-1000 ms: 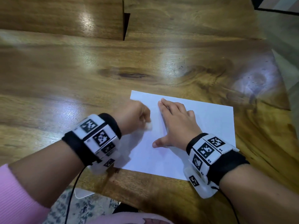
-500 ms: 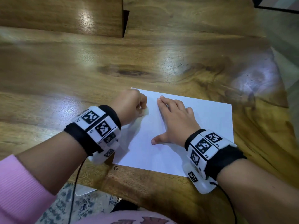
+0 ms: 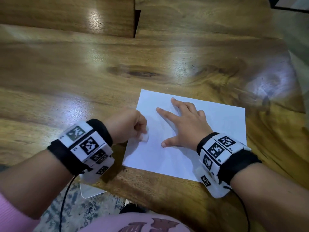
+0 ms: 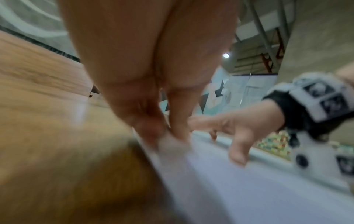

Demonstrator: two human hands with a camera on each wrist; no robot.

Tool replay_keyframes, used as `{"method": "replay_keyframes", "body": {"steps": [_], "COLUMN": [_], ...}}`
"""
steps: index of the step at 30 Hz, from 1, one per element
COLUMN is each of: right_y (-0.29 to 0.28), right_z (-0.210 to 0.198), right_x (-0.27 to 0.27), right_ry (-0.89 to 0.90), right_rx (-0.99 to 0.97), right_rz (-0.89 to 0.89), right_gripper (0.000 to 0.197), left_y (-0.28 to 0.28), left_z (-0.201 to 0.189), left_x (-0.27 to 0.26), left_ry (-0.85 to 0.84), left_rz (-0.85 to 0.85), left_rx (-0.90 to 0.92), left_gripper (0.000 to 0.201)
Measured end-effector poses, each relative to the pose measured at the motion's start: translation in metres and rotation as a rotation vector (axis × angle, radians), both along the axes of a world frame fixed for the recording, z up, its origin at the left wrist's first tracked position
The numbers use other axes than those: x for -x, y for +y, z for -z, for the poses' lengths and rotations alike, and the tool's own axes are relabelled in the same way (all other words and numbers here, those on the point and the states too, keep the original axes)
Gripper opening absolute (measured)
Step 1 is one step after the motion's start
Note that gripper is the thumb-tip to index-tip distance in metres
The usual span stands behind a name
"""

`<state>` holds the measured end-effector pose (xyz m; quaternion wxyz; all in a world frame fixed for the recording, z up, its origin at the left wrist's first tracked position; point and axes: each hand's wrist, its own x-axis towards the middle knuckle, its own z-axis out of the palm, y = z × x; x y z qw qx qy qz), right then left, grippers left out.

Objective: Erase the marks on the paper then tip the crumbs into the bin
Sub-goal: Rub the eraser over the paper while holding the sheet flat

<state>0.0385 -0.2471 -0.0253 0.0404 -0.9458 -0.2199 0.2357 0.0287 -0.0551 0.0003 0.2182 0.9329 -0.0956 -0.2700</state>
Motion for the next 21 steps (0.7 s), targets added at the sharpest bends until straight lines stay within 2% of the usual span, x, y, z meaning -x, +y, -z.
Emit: {"method": "replay_keyframes", "body": {"steps": [2,3,4,7,8,12,13,14,16,17,18,20,21], "right_y": [0.0,0.0,0.0,0.001,0.001,0.0,0.0,0.0,0.0,-0.001,0.0,0.0,0.0], "right_z": [0.0,0.0,0.0,-0.001,-0.001,0.0,0.0,0.0,0.0,0.0,0.0,0.0,0.0], "right_x": [0.0,0.001,0.0,0.001,0.0,0.0,0.0,0.0,0.0,0.0,0.0,0.0,0.0], "right_ry": [-0.003,-0.003,-0.004,-0.004,-0.006,-0.001,0.0,-0.001,-0.004,-0.005,-0.007,-0.009,-0.007], "right_rx": [0.007,0.012,0.014,0.019,0.019,0.009,0.009,0.008,0.006,0.006,0.006,0.009,0.008], "right_rz": [-0.002,-0.004,-0.006,-0.013,-0.012,-0.006,-0.009,-0.011,-0.013,-0.012,-0.011,-0.011,-0.01], "right_gripper": [0.099,0.099,0.098,0.099,0.099,0.099,0.099,0.099,0.099,0.099,0.099,0.099,0.099], "left_y": [-0.002,-0.002,-0.001,0.005,0.004,-0.009,-0.007,-0.003,0.004,0.004,0.002,-0.007,-0.012], "left_z": [0.002,0.002,0.003,0.0,0.0,0.002,0.004,0.005,0.004,0.002,0.003,0.005,0.004], "left_x": [0.0,0.002,0.004,0.009,0.009,0.004,0.007,0.011,0.018,0.018,0.015,0.005,0.001], "left_ry": [-0.218,-0.256,-0.215,0.095,0.083,-0.254,-0.241,-0.156,0.126,0.193,0.153,-0.106,-0.223], "left_rz": [-0.169,-0.189,-0.143,0.071,0.068,-0.158,-0.13,-0.053,0.092,0.112,0.096,-0.04,-0.106], "left_rx": [0.057,0.076,0.075,0.018,0.019,0.054,0.064,0.076,0.054,0.045,0.05,0.069,0.058], "left_gripper": [0.008,0.009,0.01,0.01,0.009,0.011,0.009,0.013,0.026,0.026,0.022,0.008,0.01]}}
